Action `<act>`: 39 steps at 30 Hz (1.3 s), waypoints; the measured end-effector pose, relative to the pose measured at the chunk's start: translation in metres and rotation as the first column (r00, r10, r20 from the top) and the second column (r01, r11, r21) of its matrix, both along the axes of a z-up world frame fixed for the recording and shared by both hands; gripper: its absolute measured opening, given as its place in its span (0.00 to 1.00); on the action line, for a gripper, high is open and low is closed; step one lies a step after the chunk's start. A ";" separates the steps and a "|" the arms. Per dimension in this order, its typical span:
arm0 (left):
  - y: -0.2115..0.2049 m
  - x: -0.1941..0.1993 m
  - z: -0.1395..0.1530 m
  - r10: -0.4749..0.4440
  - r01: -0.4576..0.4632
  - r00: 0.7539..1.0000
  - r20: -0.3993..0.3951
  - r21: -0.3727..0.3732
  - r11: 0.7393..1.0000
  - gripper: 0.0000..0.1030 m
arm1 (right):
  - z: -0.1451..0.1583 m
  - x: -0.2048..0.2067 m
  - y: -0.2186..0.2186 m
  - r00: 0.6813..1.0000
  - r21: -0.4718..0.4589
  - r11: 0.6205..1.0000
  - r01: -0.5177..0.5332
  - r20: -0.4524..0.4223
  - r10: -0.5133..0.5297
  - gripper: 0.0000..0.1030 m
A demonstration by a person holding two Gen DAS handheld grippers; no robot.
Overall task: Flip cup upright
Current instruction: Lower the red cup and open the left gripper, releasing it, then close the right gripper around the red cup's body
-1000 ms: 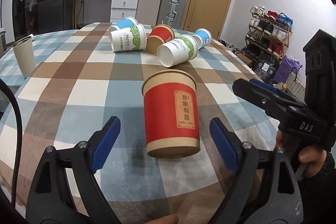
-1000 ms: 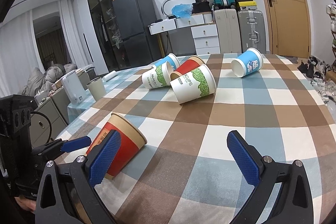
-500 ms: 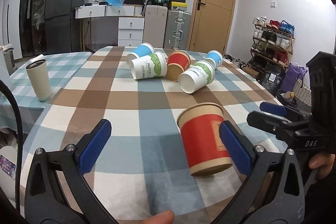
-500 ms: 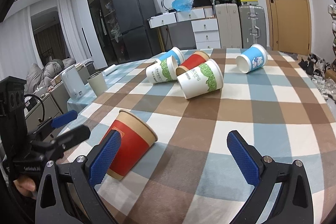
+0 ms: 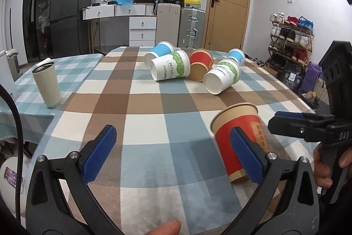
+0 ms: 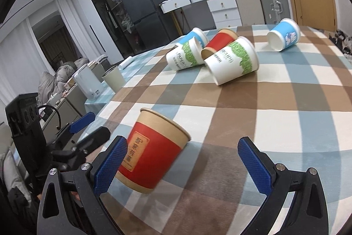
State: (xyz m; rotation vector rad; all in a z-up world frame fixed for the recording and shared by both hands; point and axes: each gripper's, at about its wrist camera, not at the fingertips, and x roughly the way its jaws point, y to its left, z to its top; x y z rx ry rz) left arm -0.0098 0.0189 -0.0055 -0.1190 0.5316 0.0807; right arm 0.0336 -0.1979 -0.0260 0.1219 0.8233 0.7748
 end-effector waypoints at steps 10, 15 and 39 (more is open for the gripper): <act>0.013 0.002 -0.012 0.019 -0.020 1.000 -0.023 -0.029 0.999 1.00 | -0.003 0.009 0.015 0.995 -0.006 1.000 -0.029 -0.094 0.029 0.97; 0.016 0.004 -0.015 0.018 -0.020 0.999 -0.028 -0.041 0.999 1.00 | -0.011 0.019 0.020 0.983 0.010 0.999 -0.039 -0.181 0.040 0.97; 0.023 0.003 -0.015 0.026 -0.028 0.999 -0.032 -0.067 0.997 1.00 | -0.022 0.032 0.044 0.927 0.071 0.989 -0.130 -0.346 0.147 0.68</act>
